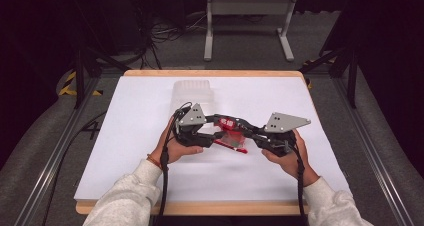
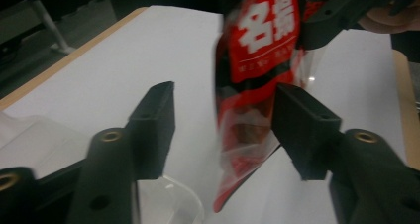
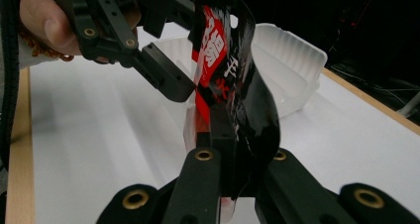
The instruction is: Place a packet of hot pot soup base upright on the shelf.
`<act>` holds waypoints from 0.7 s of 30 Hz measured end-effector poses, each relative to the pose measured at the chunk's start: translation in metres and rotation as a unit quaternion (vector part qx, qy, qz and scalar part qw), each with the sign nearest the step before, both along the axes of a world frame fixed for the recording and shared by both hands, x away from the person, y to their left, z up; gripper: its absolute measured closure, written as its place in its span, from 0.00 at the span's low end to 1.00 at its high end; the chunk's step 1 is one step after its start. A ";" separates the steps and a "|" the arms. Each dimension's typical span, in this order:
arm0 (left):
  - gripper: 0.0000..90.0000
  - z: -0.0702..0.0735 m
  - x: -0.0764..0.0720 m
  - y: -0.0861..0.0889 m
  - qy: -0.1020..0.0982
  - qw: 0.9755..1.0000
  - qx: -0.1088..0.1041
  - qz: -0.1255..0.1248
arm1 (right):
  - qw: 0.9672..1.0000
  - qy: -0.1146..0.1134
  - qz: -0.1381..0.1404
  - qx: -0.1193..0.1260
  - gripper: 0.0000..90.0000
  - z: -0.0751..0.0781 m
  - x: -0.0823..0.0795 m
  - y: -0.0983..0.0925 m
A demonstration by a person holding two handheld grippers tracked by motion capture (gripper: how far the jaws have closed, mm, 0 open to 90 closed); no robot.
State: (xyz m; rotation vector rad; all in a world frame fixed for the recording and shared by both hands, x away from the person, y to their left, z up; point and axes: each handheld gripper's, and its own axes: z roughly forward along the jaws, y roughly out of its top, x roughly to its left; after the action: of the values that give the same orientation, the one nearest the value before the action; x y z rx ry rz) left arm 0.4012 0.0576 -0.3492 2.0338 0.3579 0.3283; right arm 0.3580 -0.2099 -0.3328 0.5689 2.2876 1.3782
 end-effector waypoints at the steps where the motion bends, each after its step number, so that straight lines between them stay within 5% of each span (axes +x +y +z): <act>1: 0.58 0.001 0.000 0.001 -0.001 1.000 0.003 -0.005 | 1.000 -0.004 0.001 0.000 1.00 0.001 0.002 0.001; 10: 0.92 0.013 0.007 0.010 -0.025 0.999 -0.004 0.031 | 1.000 -0.013 -0.006 0.005 1.00 0.015 0.022 0.011; 21: 1.00 0.028 0.026 0.032 -0.045 0.994 -0.029 0.092 | 0.999 -0.036 -0.014 0.015 0.99 0.037 0.050 0.040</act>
State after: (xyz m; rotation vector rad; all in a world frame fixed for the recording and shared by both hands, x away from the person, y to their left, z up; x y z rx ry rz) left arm 0.4270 0.0899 -0.3215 1.9274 0.4944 0.5146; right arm 0.4081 -0.1699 -0.2961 0.5494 2.1988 1.3983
